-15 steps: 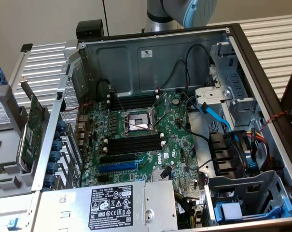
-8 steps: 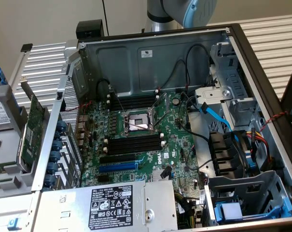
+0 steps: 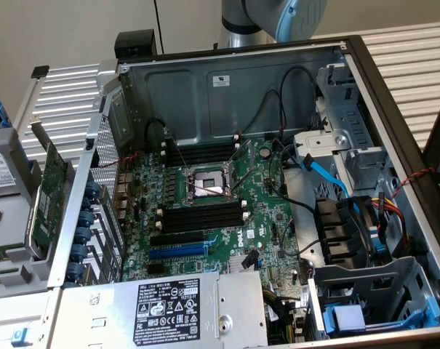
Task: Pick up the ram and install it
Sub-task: 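Pick up the ram and move it above insertion slot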
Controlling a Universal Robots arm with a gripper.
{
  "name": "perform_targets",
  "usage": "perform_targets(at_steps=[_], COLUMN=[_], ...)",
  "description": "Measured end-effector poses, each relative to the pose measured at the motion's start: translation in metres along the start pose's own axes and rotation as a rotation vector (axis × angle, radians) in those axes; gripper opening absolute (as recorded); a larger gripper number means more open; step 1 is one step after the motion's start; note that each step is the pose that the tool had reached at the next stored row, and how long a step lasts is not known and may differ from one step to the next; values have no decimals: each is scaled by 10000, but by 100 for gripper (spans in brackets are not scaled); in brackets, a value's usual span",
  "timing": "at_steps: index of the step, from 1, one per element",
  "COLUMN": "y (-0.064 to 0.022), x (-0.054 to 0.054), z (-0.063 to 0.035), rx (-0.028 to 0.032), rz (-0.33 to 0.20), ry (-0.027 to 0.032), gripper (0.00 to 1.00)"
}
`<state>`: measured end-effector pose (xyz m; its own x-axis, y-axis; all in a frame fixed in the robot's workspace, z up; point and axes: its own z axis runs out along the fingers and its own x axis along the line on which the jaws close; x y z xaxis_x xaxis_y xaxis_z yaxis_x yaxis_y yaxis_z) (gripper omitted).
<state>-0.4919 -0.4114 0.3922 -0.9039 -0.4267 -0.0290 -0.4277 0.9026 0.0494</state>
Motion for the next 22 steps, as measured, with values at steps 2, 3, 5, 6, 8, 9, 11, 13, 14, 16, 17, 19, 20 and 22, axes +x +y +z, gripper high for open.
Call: perform_targets(at_steps=[2,3,5,6,8,9,11,13,14,16,17,19,20,22], y=[0,0,0,0,0,0,0,-1,-1,-1,-1,-1,-1,-1], x=[0,0,0,0,0,0,0,0,0,0,0,1,1,1], z=[-1,0,1,2,4,7,11,14,16,19,20,24,26,29], rx=[-11,-16,-27,-31,-42,-47,-58,-68,-74,-84,-89,-100,-105,-117], rz=[-370,-550,-914,-1089,-1454,-1638,-2003,-2368,-2546,-2905,-3085,-3449,-3630,-3994], ry=[20,29,46,55,74,82,100,119,128,145,155,172,181,202], gripper=[11,11,11,11,11,11,11,11,11,11,11,11,11,11])
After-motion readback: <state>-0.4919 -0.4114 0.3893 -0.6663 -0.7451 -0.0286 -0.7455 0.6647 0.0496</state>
